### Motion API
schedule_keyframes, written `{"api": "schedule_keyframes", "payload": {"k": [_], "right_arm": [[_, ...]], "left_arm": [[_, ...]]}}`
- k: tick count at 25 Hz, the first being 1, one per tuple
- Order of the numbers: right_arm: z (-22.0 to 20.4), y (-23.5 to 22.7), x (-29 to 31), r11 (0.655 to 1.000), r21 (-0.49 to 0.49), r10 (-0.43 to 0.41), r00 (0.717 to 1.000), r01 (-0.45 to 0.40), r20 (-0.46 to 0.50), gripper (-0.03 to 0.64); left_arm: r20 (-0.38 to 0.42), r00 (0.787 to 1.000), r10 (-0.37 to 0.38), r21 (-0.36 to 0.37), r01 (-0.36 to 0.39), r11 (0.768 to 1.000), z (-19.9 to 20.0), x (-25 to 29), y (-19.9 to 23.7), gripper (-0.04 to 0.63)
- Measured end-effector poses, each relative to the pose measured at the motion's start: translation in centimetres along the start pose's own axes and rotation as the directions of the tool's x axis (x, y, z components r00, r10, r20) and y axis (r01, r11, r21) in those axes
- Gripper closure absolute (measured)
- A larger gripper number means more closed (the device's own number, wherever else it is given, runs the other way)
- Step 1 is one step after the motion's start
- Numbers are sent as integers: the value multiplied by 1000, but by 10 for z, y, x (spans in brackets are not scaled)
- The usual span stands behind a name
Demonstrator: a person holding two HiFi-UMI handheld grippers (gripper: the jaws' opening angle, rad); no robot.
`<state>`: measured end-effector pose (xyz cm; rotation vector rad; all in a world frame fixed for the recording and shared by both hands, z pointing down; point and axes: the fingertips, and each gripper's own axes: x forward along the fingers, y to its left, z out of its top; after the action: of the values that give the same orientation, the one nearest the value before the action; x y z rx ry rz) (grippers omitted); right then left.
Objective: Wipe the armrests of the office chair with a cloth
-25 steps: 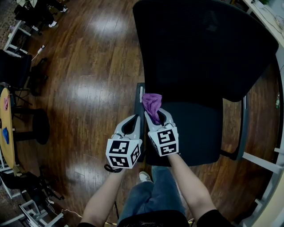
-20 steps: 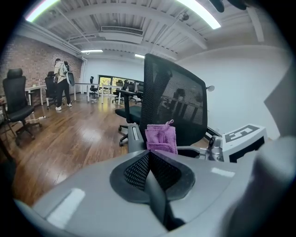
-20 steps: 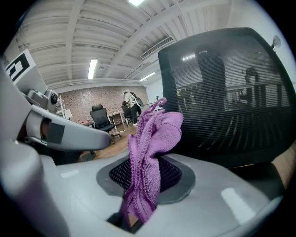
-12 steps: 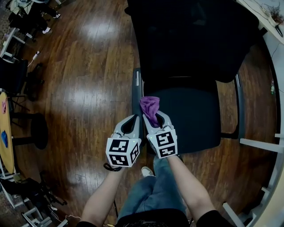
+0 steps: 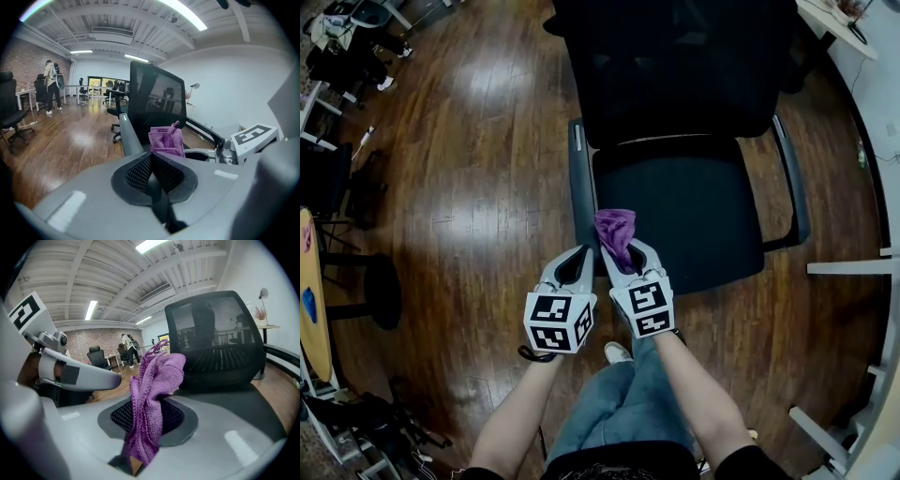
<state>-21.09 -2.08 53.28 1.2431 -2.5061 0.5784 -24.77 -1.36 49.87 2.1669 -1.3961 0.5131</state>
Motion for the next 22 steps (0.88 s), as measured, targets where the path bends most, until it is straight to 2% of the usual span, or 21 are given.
{"api": "schedule_keyframes", "payload": {"k": [10,15,22], "right_arm": [[-57,19,-24,999,49,-9,999,12,-45,517],[-87,19,-16,997,79,16,998,-11,-60,517],[-143,12,5,995,82,56,993,-48,-100,517]], "left_arm": [[-33,999,-15,-12,14,1000,-53,-21,-15,591],[-62,998,7,-23,-8,1000,-81,-19,-14,591],[-62,996,57,-39,-60,997,-123,1,-6,591]]}}
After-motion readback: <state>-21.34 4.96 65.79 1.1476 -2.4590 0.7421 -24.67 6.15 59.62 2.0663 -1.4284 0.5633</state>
